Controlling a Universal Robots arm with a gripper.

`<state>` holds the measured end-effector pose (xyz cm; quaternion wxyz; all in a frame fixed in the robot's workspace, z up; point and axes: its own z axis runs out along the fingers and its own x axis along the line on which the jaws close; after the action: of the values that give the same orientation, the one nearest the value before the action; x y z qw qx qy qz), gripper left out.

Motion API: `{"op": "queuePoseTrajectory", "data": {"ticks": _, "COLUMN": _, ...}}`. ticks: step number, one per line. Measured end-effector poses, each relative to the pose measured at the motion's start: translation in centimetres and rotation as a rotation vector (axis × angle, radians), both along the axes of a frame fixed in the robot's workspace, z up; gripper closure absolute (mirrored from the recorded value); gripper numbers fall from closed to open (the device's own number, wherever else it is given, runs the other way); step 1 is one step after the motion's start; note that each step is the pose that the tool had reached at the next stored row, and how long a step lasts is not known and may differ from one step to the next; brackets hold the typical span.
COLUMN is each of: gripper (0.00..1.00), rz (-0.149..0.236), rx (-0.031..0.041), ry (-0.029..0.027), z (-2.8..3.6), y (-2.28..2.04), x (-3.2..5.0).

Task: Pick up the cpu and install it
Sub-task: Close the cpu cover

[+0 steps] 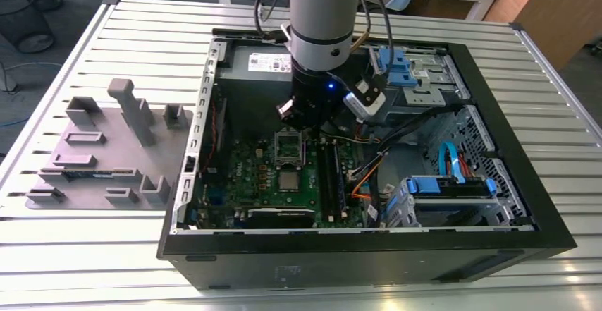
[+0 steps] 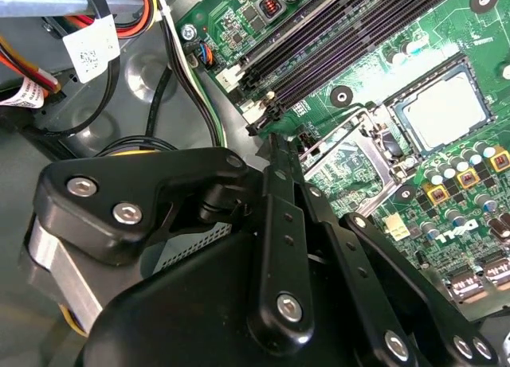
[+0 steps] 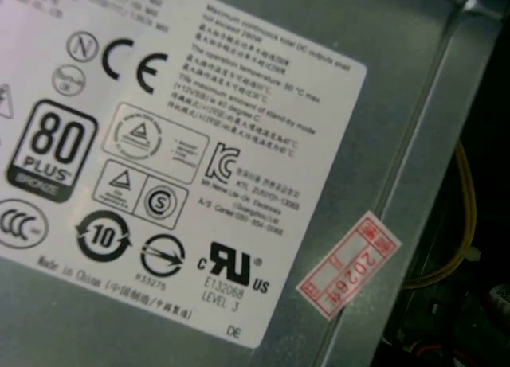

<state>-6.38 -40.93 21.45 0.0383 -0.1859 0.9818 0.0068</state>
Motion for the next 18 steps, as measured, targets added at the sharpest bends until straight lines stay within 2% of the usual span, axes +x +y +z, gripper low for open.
{"op": "queuePoseTrajectory", "data": {"ticks": 4, "gripper": 0.89, "rz": 0.000, "rx": -0.0003, "ry": -0.0003, "z": -0.08, "y": 0.01, "x": 0.01}}
{"op": "queuePoseTrajectory", "data": {"ticks": 9, "gripper": 0.89, "rz": 0.000, "rx": -0.0167, "ry": 0.0002, "z": -0.22, "y": 0.03, "x": 0.01}}
{"op": "queuePoseTrajectory", "data": {"ticks": 10, "gripper": 0.89, "rz": 0.000, "rx": -0.0177, "ry": 0.0010, "z": -0.24, "y": 0.04, "x": 0.05}}
{"op": "queuePoseTrajectory", "data": {"ticks": 14, "gripper": 0.89, "rz": 0.000, "rx": -0.0179, "ry": 0.0065, "z": -0.25, "y": 0.03, "x": 0.31}}
{"op": "queuePoseTrajectory", "data": {"ticks": 17, "gripper": 0.89, "rz": 0.000, "rx": -0.0177, "ry": 0.0069, "z": -0.26, "y": 0.04, "x": 0.32}}
{"op": "queuePoseTrajectory", "data": {"ticks": 18, "gripper": 0.89, "rz": 0.000, "rx": -0.0136, "ry": 0.0068, "z": -0.25, "y": 0.04, "x": 0.33}}
